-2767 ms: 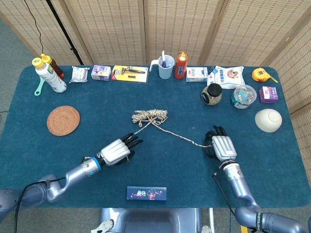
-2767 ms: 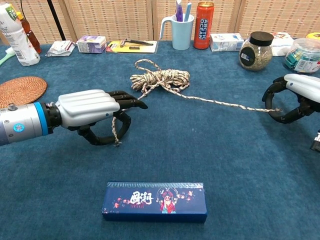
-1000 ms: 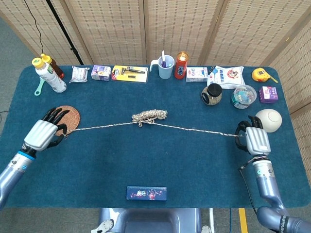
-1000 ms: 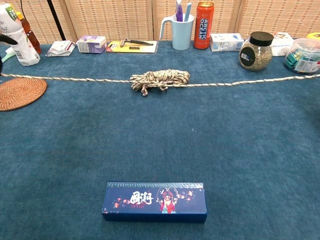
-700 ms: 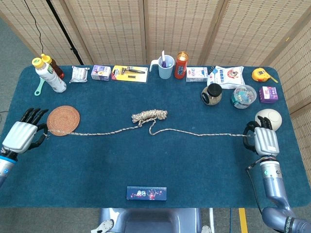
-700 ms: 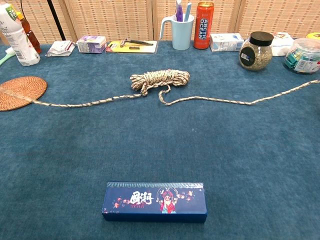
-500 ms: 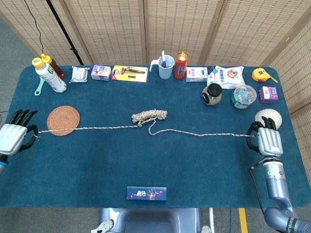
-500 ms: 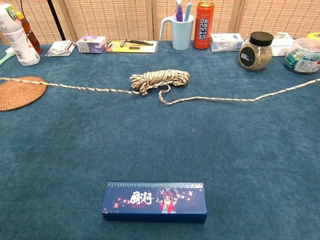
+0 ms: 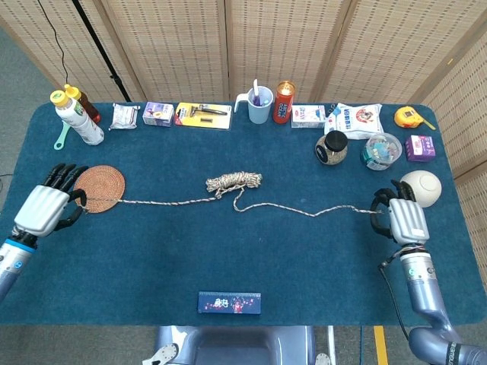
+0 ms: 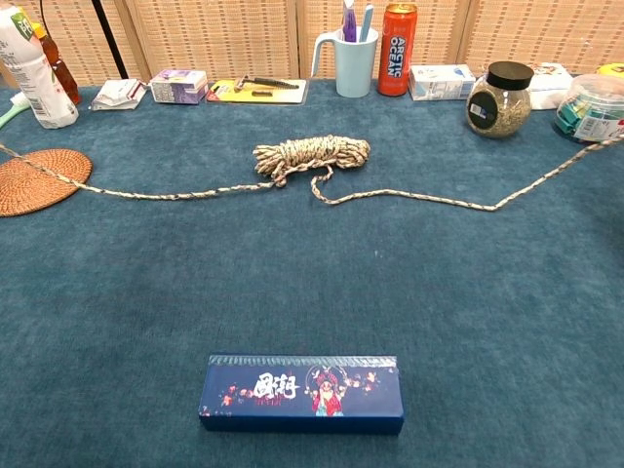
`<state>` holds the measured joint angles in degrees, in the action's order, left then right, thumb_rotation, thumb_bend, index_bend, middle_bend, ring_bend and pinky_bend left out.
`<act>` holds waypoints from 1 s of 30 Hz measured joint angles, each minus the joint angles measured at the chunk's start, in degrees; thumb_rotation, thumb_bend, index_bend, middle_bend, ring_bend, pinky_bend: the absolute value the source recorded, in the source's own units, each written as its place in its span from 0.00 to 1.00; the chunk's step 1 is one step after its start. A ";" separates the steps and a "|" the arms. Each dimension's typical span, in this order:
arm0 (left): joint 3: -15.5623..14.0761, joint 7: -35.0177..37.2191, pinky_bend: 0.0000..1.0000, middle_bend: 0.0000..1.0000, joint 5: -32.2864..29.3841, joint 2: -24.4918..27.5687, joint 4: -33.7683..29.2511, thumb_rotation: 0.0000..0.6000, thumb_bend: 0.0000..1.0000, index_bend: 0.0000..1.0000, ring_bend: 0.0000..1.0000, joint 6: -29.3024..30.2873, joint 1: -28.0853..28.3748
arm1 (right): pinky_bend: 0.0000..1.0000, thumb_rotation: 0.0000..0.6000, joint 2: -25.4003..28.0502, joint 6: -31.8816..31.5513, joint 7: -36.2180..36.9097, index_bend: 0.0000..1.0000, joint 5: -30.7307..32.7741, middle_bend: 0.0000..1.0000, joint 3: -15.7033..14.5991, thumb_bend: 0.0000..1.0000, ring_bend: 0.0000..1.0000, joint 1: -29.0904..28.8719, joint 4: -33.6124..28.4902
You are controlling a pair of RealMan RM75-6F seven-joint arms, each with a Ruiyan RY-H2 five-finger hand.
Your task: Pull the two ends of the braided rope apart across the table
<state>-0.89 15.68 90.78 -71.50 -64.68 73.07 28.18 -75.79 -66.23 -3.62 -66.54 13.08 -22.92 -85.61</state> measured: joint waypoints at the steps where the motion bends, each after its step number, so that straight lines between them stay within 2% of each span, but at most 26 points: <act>1: 0.18 -0.36 0.00 0.10 0.33 -0.13 -0.62 1.00 0.54 0.61 0.00 -0.18 0.49 | 0.00 1.00 -0.01 0.10 0.08 0.65 -0.35 0.31 0.06 0.54 0.09 -0.26 -0.59; 8: 1.41 -3.88 0.00 0.10 2.51 -1.90 -5.53 1.00 0.54 0.60 0.00 -2.68 4.42 | 0.00 1.00 -0.50 1.40 -0.40 0.63 -2.30 0.28 0.09 0.54 0.07 -2.31 -4.14; 12: 2.38 -6.64 0.00 0.10 2.51 -3.20 -8.65 1.00 0.54 0.55 0.00 -5.05 6.45 | 0.00 1.00 -1.07 2.51 -1.02 0.56 -3.03 0.23 -0.04 0.54 0.04 -3.61 -6.35; 15: 2.84 -8.22 0.00 0.07 2.27 -3.82 -10.45 1.00 0.51 0.41 0.00 -6.53 7.48 | 0.00 1.00 -1.45 3.30 -2.07 0.43 -3.61 0.16 -0.36 0.54 0.00 -4.50 -7.57; 17: 3.00 -9.15 0.00 0.02 1.86 -3.96 -11.57 1.00 0.42 0.23 0.00 -7.46 7.87 | 0.00 1.00 -1.68 3.83 -3.13 0.29 -3.77 0.09 -0.60 0.54 0.00 -5.13 -8.40; 20: 3.12 -10.41 0.00 0.00 0.68 -3.71 -14.07 1.00 0.27 0.03 0.00 -9.52 8.38 | 0.00 1.00 -1.77 4.29 -4.65 0.09 -3.75 0.01 -0.91 0.53 0.00 -5.74 -9.09; 23: 3.15 -11.44 0.00 0.00 -0.73 -2.83 -16.95 1.00 0.22 0.00 0.00 -11.61 8.82 | 0.00 0.98 -1.71 4.05 -6.06 0.00 -3.67 0.00 -1.22 0.45 0.00 -5.96 -9.40; 26: 3.22 -12.36 0.00 0.00 -1.91 -1.90 -18.44 1.00 0.20 0.00 0.00 -12.34 8.88 | 0.00 0.86 -1.37 3.63 -6.15 0.00 -3.48 0.00 -1.37 0.41 0.00 -5.83 -9.70; 30: 3.18 -13.08 0.00 0.00 -3.16 -0.33 -19.83 1.00 0.20 0.00 0.00 -11.94 7.90 | 0.00 0.78 -0.51 2.64 -5.93 0.00 -3.38 0.00 -1.51 0.40 0.00 -5.20 -9.68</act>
<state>2.29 2.60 87.62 -71.83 -84.51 61.13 36.08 -76.31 -63.59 -9.55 -69.92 11.57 -28.12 -95.29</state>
